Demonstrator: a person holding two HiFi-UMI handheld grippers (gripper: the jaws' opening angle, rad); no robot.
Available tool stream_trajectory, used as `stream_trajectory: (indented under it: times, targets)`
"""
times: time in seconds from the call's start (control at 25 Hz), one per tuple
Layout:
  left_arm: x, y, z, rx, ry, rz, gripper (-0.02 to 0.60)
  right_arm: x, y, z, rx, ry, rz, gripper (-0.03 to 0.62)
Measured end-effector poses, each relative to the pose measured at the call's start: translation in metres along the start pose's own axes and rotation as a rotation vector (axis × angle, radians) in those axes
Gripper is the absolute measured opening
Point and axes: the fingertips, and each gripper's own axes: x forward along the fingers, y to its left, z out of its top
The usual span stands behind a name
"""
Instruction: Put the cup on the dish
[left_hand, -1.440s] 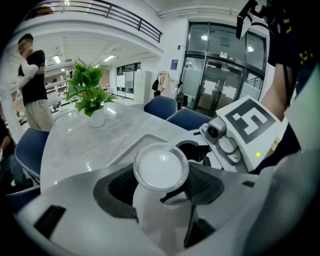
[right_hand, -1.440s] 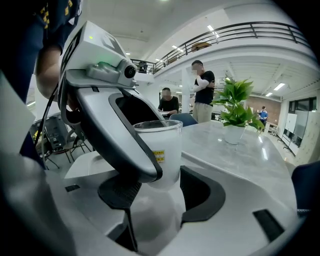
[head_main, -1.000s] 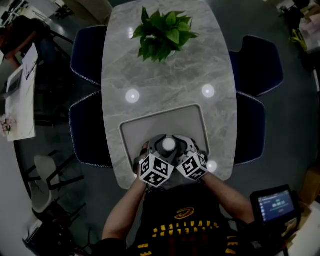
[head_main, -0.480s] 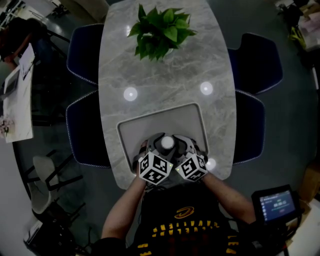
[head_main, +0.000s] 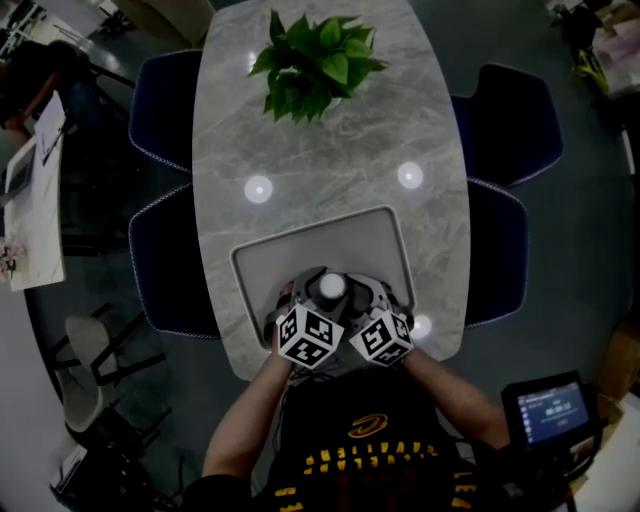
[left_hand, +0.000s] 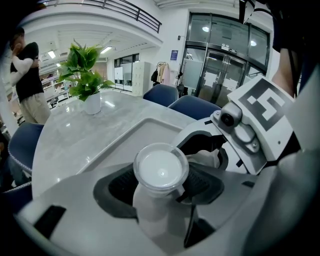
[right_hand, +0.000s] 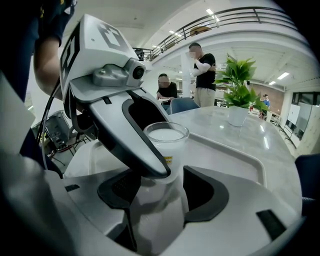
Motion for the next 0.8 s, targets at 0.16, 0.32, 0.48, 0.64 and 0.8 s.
stream_trajectory:
  times: [0.16, 0.32, 0.48, 0.64, 0.8]
  targets:
    - [0.001, 0.001, -0.001, -0.002, 0.000, 0.001, 0.267, -0.001, -0.001, -0.001, 0.001, 0.000, -0.008, 0.252]
    - [0.003, 0.002, -0.001, -0.005, -0.005, 0.000, 0.267, -0.001, -0.002, -0.002, 0.004, 0.002, -0.009, 0.252]
    - [0.006, 0.002, -0.001, -0.002, -0.002, -0.005, 0.267, -0.001, -0.003, -0.003, 0.005, 0.004, -0.008, 0.252]
    - [0.008, 0.003, -0.001, 0.001, -0.005, -0.004, 0.267, -0.001, -0.004, -0.005, 0.016, 0.006, -0.008, 0.252]
    - [0.011, 0.005, -0.001, -0.027, -0.013, 0.008, 0.267, -0.002, -0.008, -0.006, 0.028, 0.006, -0.016, 0.252]
